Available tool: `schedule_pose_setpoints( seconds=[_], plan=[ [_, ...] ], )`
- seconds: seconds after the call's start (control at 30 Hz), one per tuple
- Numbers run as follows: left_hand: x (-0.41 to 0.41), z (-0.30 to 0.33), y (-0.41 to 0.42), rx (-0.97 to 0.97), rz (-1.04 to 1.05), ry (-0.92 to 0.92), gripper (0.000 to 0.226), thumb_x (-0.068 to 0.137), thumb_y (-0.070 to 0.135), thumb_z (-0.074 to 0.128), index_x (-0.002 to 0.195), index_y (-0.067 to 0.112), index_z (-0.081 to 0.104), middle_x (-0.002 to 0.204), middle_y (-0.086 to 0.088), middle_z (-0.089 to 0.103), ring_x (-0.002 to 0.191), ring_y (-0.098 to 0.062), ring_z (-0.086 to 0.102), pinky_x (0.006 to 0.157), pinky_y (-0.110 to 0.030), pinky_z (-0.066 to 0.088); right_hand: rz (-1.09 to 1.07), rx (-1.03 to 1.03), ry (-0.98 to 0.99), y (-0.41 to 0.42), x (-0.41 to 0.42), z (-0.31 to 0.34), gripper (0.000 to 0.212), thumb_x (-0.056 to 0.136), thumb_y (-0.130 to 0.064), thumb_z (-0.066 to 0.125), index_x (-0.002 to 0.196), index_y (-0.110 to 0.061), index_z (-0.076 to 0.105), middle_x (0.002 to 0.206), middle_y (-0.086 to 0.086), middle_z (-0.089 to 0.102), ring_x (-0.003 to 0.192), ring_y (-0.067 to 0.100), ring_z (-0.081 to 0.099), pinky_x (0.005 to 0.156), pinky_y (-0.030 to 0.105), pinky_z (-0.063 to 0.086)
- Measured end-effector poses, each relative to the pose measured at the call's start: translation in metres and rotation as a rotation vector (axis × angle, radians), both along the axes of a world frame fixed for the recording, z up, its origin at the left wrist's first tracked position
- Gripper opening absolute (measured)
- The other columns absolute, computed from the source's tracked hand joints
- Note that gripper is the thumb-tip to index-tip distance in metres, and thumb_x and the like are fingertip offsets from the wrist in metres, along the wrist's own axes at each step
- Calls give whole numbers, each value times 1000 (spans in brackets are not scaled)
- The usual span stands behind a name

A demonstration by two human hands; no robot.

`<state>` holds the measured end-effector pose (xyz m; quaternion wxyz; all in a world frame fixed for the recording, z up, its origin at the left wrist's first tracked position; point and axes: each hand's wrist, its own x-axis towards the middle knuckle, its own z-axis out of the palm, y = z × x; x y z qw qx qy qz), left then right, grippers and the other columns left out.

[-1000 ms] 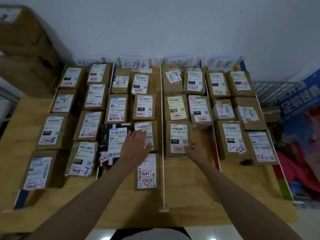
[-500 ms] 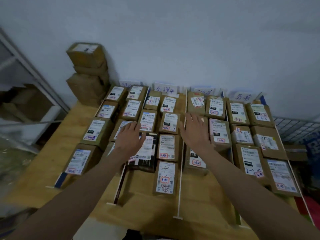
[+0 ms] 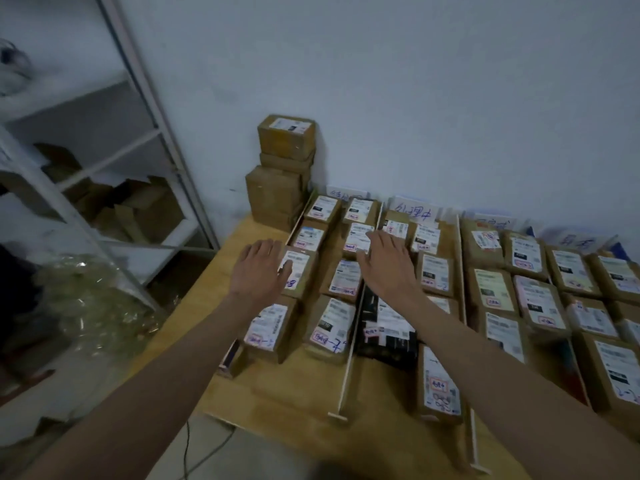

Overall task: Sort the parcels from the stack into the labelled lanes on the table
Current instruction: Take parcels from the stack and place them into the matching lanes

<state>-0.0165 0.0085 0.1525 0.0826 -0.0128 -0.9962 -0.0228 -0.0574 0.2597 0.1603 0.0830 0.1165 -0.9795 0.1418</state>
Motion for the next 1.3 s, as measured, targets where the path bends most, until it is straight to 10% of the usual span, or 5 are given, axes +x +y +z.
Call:
schedule_pose_setpoints(
  seconds=[0.63,1.3],
  plan=[
    [-39,11,-203,32,-70,-30,57,103,47,35,146,10,41,148,-9,46,137,-27,40,116,-42,27,-178,-54,-95,-196,-4,2,47,102,-39,40,140,-11,42,140,10,49,129,28,44,107,42,38],
    [-372,71,-230,39,-46,-7,58,103,47,32,144,8,43,143,-14,48,129,-32,48,111,-44,33,-365,-408,-116,-231,-312,41,50,102,-39,40,142,-9,38,140,14,48,125,30,49,99,43,43]
  ],
)
